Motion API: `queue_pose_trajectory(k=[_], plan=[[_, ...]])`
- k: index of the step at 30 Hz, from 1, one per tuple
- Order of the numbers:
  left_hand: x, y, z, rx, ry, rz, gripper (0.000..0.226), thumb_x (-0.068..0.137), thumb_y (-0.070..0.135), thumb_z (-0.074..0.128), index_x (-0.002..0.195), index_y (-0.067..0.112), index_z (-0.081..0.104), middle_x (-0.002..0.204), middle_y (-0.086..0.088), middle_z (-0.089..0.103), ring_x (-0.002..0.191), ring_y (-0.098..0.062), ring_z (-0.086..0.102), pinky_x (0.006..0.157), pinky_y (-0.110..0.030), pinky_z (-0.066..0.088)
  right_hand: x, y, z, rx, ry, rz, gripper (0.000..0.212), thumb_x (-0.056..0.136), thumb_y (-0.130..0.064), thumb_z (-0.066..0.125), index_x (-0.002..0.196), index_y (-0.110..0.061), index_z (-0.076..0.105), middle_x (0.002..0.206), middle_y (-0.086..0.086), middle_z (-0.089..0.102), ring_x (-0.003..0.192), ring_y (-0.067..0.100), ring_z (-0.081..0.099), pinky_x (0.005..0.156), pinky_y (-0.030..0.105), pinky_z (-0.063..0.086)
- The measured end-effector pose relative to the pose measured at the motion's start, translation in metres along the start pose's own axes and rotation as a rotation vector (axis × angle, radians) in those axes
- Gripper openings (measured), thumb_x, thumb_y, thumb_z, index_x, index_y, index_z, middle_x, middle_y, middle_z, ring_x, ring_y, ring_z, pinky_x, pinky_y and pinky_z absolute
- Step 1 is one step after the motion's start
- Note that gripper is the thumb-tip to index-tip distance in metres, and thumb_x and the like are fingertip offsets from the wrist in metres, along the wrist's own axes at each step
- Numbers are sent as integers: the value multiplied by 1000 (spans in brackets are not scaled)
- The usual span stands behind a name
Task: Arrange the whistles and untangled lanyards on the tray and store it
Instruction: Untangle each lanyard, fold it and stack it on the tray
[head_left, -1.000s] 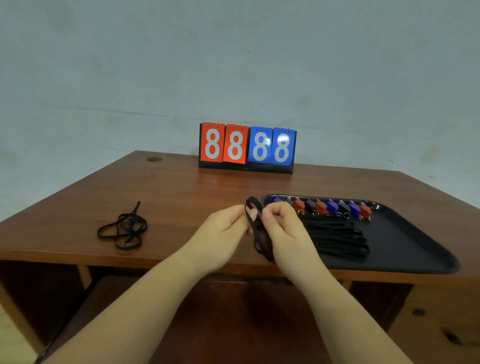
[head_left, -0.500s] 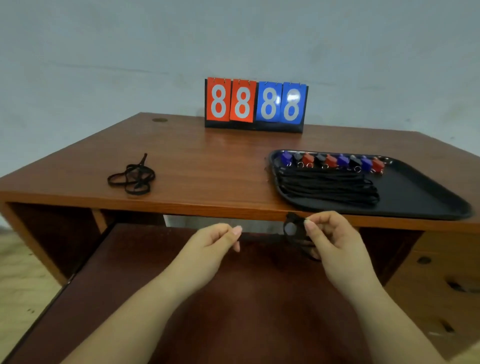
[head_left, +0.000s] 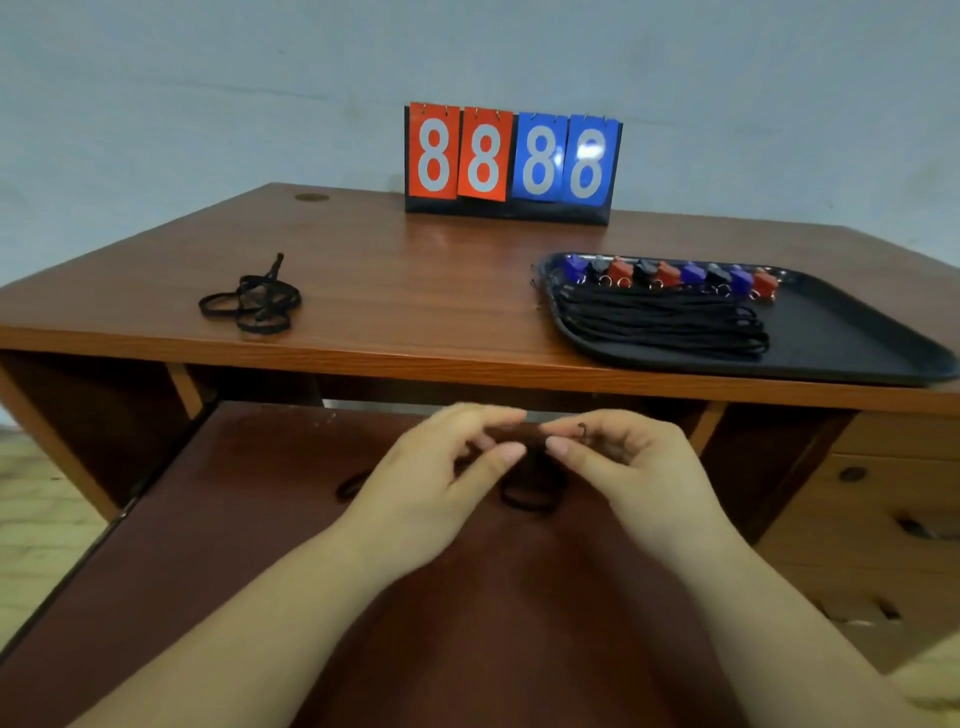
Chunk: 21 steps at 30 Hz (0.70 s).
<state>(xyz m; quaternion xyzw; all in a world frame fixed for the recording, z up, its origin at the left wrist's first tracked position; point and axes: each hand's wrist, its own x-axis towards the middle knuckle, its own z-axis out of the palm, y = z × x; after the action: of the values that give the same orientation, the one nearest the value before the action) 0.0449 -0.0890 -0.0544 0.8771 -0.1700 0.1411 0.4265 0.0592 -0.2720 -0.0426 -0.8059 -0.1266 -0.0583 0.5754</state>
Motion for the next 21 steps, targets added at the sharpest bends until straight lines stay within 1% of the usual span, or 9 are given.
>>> queue_pose_trajectory(k=[3,7,10,12,14,16,18,20,21], plan=[[-4,5,6,-106,6,-60,25,87,30,62,101,51,59,88,23,66,84,3,61,77,-12,46,-3,-3,4,63,-14,4,17,80,-10,71,84,-27,74,84,-9,75,80,3,69,69,12,50],[-3,7,6,-268,65,-162,16,86,25,64,98,34,69,83,8,73,81,-3,67,77,-21,54,-4,-5,6,121,27,8,13,77,-10,74,81,-22,73,81,-6,74,75,4,69,64,11,49],[-3,10,6,-376,23,-207,15,83,21,68,95,30,70,81,9,74,77,-2,69,73,-21,55,-6,-6,9,143,15,16,13,76,-8,74,83,-19,73,80,-3,75,75,6,70,64,12,51],[-3,12,9,-411,0,-223,17,83,16,68,88,32,70,75,12,73,68,0,67,66,-15,52,-6,-7,11,281,-10,65,18,77,-7,71,91,-18,71,82,0,75,78,9,71,68,17,54],[-2,12,11,-446,-14,-230,16,85,13,64,88,27,71,71,9,73,62,-1,63,62,-15,50,-5,-7,12,418,-21,131,28,78,-10,69,103,-22,66,89,2,76,86,13,72,80,25,54],[-1,10,11,-524,0,-252,15,87,10,60,90,20,71,69,6,72,61,-3,63,59,-18,51,-5,-3,13,349,-22,151,40,74,-22,71,112,-29,60,95,-7,75,94,8,69,89,28,51],[-1,10,11,-585,55,-274,13,87,11,60,90,17,71,64,7,69,60,-2,62,55,-16,49,-8,-3,17,212,-122,185,50,72,-34,71,119,-34,54,95,-14,74,94,0,67,87,22,51],[-1,11,10,-630,121,-299,12,86,15,61,88,18,73,64,10,69,60,1,61,54,-13,46,-11,-5,21,163,-252,217,37,83,-29,66,118,-33,55,86,-9,75,85,-1,68,77,14,50],[0,12,10,-657,146,-315,13,87,15,60,87,19,73,66,11,69,61,2,61,55,-11,46,-12,-6,22,164,-291,212,27,87,-24,62,114,-29,58,79,-6,75,79,0,68,75,15,49]])
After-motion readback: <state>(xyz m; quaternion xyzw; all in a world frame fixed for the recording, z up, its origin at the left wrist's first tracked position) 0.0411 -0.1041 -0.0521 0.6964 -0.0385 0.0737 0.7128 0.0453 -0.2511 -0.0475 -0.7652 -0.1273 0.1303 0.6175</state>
